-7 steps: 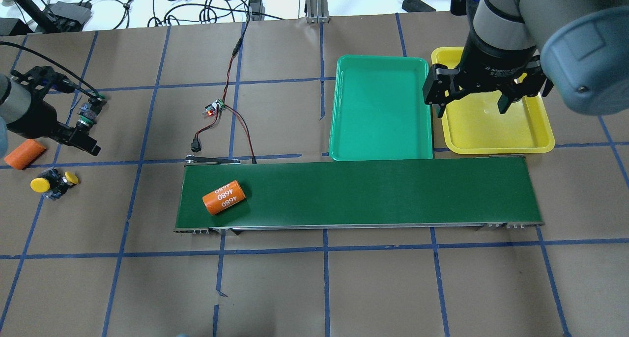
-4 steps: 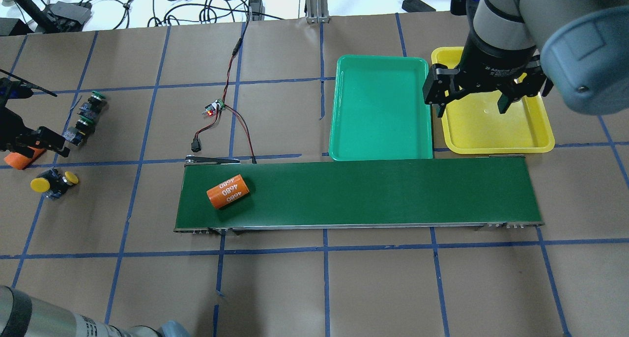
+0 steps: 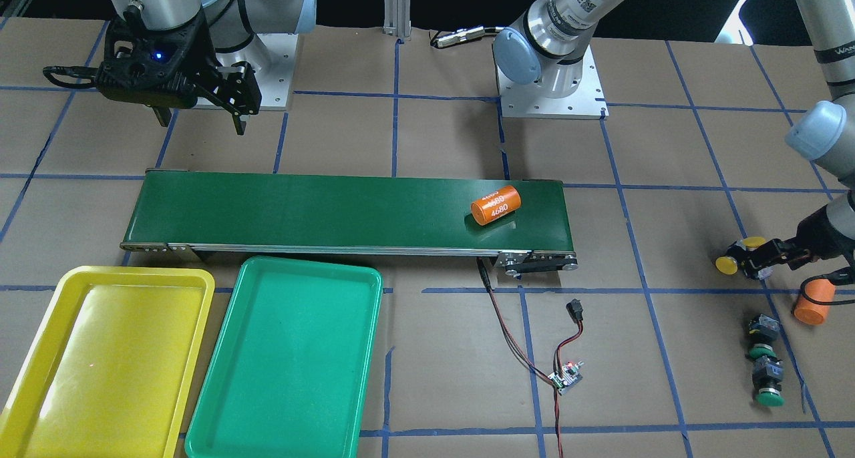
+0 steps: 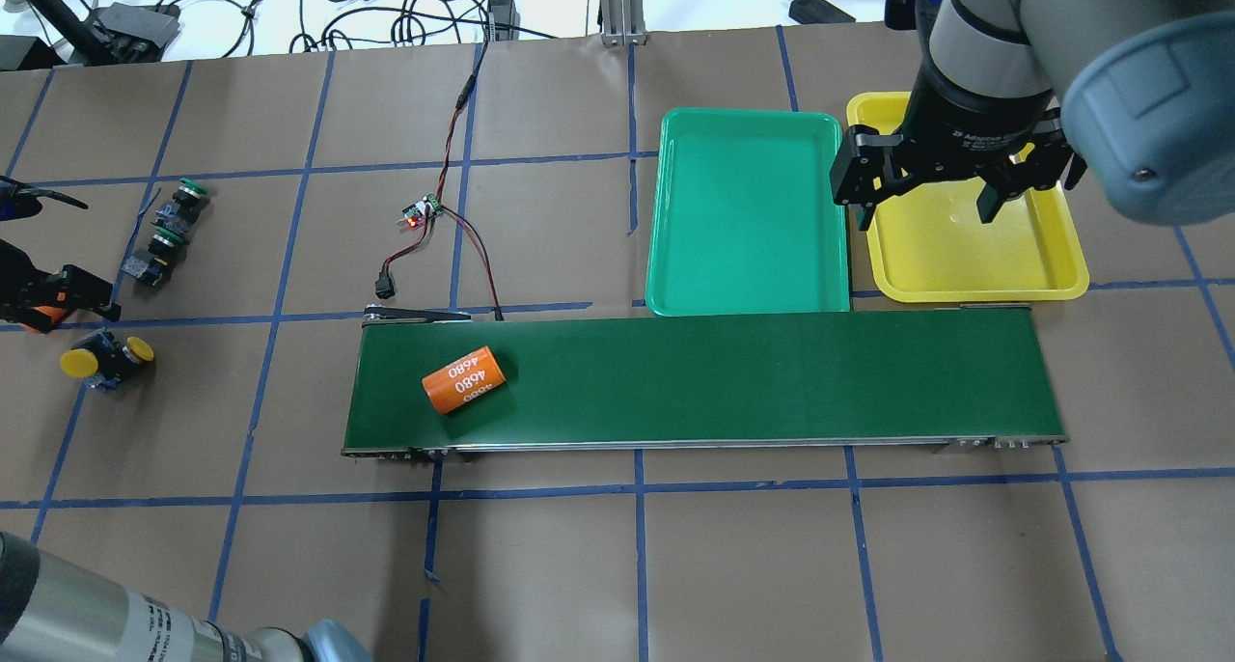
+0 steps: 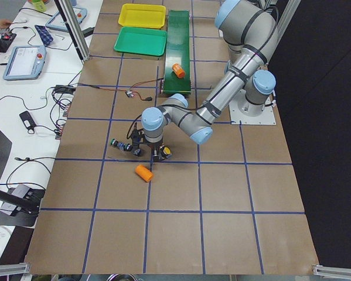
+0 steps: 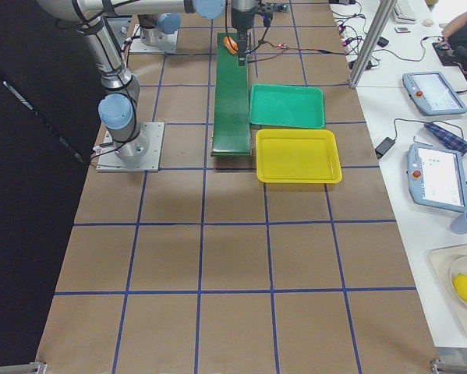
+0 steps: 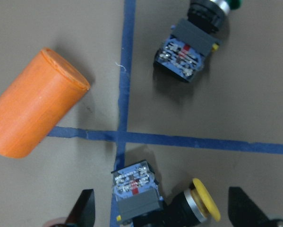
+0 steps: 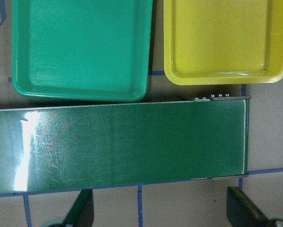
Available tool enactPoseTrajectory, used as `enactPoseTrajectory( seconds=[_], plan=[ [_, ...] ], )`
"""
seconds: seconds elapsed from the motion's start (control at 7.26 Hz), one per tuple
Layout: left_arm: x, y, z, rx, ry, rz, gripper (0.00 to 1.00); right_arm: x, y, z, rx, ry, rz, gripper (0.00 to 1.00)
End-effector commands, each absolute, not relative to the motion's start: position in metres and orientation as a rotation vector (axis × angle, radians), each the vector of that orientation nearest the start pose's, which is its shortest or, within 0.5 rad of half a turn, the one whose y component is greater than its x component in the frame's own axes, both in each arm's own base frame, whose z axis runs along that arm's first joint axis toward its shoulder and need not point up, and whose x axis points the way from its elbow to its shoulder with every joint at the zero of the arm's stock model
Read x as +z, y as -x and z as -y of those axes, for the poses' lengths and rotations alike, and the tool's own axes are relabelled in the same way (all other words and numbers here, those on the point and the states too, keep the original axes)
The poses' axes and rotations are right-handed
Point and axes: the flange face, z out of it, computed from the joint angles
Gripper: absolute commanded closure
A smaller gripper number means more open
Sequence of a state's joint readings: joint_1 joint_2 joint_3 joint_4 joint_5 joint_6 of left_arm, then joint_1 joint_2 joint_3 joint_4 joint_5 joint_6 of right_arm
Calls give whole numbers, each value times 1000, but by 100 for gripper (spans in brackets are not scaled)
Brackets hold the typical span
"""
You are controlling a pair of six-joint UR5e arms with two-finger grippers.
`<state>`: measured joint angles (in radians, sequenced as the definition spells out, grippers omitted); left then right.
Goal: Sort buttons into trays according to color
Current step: 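Reach the left gripper to a yellow-capped button and grasp it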
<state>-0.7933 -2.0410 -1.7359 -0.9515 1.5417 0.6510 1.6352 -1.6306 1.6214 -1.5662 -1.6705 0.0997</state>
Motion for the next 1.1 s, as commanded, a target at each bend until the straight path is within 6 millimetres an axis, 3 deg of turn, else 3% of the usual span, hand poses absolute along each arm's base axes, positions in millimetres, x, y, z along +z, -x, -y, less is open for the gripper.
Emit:
enactPoseTrajectory(
  seconds=[0.0,0.28,0.41,0.55,0.69,0.96],
  plan=[
    [196,-341,522,-14,226,-3165,0,492,-153,458,-21,-58,-3240,0],
    [180,-343,514,-7,256,-3168,5,492,-153,458,-21,-58,-3240,0],
    [175,-345,509,-4,261,-3168,30,492,-153,458,-21,-58,-3240,0],
    [174,-344,508,1,254,-3169,71,492,-153,458,-21,-58,-3240,0],
    [175,-345,507,-1,254,-3166,100,492,-153,458,-21,-58,-3240,0],
    [220,-341,508,34,226,-3072,100,492,-153,458,-21,-58,-3240,0]
  ],
)
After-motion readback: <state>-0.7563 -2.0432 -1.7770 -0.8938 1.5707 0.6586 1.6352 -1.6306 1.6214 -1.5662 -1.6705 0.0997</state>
